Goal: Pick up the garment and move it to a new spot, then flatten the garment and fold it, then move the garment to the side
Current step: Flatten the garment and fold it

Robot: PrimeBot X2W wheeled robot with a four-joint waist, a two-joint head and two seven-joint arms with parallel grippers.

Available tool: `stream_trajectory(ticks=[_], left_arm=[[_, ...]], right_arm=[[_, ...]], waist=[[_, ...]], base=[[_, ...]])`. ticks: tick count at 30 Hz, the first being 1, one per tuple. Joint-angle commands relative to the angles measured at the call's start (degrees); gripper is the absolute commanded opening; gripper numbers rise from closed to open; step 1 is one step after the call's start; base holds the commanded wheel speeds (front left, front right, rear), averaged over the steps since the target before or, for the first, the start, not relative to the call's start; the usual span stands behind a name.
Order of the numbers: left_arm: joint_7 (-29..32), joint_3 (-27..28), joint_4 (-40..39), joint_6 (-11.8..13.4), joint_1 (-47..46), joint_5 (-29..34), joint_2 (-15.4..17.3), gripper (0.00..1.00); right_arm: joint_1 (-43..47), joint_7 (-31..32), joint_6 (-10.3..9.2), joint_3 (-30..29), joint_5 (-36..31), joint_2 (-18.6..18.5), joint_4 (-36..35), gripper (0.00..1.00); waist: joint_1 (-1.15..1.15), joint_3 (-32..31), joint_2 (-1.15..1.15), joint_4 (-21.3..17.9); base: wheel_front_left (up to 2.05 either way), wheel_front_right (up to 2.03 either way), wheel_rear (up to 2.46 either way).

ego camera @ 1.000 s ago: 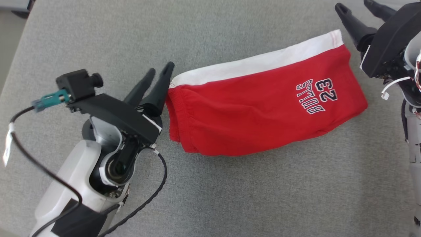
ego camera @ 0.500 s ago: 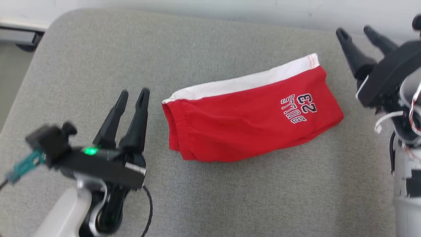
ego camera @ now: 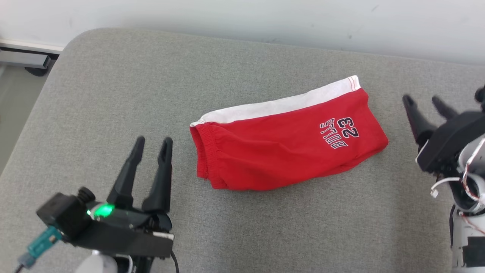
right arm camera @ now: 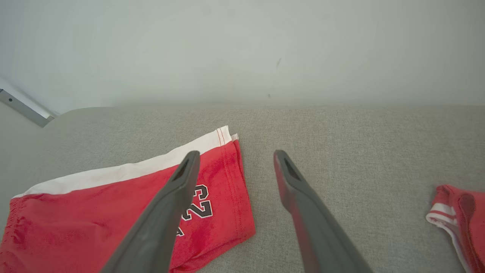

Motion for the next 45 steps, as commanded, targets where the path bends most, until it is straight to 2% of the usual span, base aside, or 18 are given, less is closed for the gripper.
stream_trajectory(ticks=[1,13,25,28,29,35,39,45], left_arm=[[-0.5,0.0,0.7,-0.3,1.6,1.8,-0.2,1.0],[-0.5,0.1,3.5,-4.6,3.9,5.9,-4.4,1.0],[-0.5,-0.3,5.5,-7.1,3.1,7.5,-6.5,1.0],[-0.5,-0.3,5.8,-7.5,3.1,7.8,-6.8,1.0],[-0.5,-0.3,5.9,-7.6,3.1,7.9,-6.8,1.0],[-0.5,-0.4,6.3,-7.9,3.8,7.4,-6.9,1.0],[-0.5,-0.3,6.3,-7.9,3.9,7.2,-6.7,1.0],[-0.1,-0.4,5.8,-7.9,4.1,6.9,-6.1,1.0]], right_arm=[[1.4,-0.9,-0.03,-0.7,0.3,0.1,2.0,1.0],[0.8,-4.7,-0.03,-5.6,1.5,0.1,15.2,1.0],[-2.2,-3.7,-0.03,-3.9,0.2,0.2,25.0,1.0],[-2.2,-3.0,-0.03,-3.4,-0.4,0.2,25.6,0.05],[-2.0,-2.8,-0.03,-3.2,-0.5,0.3,25.3,0.0],[0.3,-1.2,-0.03,-3.8,-0.5,0.1,21.1,0.0],[3.7,1.0,-0.03,-2.8,5.3,0.1,17.3,0.0],[10.3,1.6,-0.03,-1.2,10.3,0.0,8.7,0.0]], waist=[[0.01,0.0,0.0,0.2],[0.01,1.1,0.0,3.4],[0.01,3.1,0.0,5.5],[0.01,3.0,0.0,5.7],[0.01,2.9,0.0,5.7],[0.01,2.1,0.0,5.2],[0.01,1.3,0.0,4.6],[0.01,0.7,0.0,3.2]], base=[[0.0,0.0,0.0],[0.0,0.0,0.0],[0.0,0.0,0.0],[0.0,0.0,0.0],[0.0,0.0,0.0],[0.0,0.0,0.0],[0.0,0.0,0.0],[0.0,0.0,0.0]])
